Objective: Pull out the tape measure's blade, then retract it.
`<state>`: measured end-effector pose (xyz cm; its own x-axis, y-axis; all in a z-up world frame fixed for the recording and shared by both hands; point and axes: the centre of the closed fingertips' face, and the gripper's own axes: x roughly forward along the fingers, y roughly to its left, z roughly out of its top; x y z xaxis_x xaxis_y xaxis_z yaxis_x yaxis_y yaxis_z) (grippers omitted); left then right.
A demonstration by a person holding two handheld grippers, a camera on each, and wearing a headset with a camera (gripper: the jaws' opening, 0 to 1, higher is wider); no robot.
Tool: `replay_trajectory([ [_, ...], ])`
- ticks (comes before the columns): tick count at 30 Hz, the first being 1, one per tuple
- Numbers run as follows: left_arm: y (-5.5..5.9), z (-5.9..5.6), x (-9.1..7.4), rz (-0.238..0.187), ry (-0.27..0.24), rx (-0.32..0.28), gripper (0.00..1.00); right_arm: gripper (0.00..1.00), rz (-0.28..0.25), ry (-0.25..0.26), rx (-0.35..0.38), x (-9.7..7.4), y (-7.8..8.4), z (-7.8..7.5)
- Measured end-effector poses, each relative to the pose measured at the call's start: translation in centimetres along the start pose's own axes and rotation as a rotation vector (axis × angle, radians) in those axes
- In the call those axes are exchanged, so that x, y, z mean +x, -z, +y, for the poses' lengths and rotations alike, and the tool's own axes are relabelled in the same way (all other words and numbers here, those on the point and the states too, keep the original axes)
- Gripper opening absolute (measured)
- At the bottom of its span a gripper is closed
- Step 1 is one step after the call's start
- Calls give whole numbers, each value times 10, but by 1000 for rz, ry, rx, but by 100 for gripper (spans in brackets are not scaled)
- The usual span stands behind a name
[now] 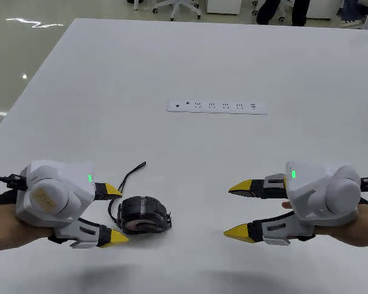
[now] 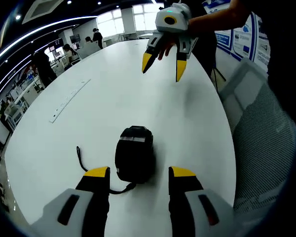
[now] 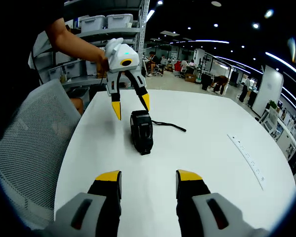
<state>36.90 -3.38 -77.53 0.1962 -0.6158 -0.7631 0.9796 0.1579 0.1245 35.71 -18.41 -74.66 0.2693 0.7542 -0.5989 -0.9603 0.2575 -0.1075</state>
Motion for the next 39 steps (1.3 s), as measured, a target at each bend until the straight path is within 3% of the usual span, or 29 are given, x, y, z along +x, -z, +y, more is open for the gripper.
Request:
replay_trajectory([
  [12,11,7,20,47,55,43,37,39,12,-85,-40,43,-1,-4],
  [24,14,4,30,62,87,52,32,32,24,-148,-62,84,0,-3],
  [39,15,4,34,48,86,33,28,25,67,-215,-104,118,9,10],
])
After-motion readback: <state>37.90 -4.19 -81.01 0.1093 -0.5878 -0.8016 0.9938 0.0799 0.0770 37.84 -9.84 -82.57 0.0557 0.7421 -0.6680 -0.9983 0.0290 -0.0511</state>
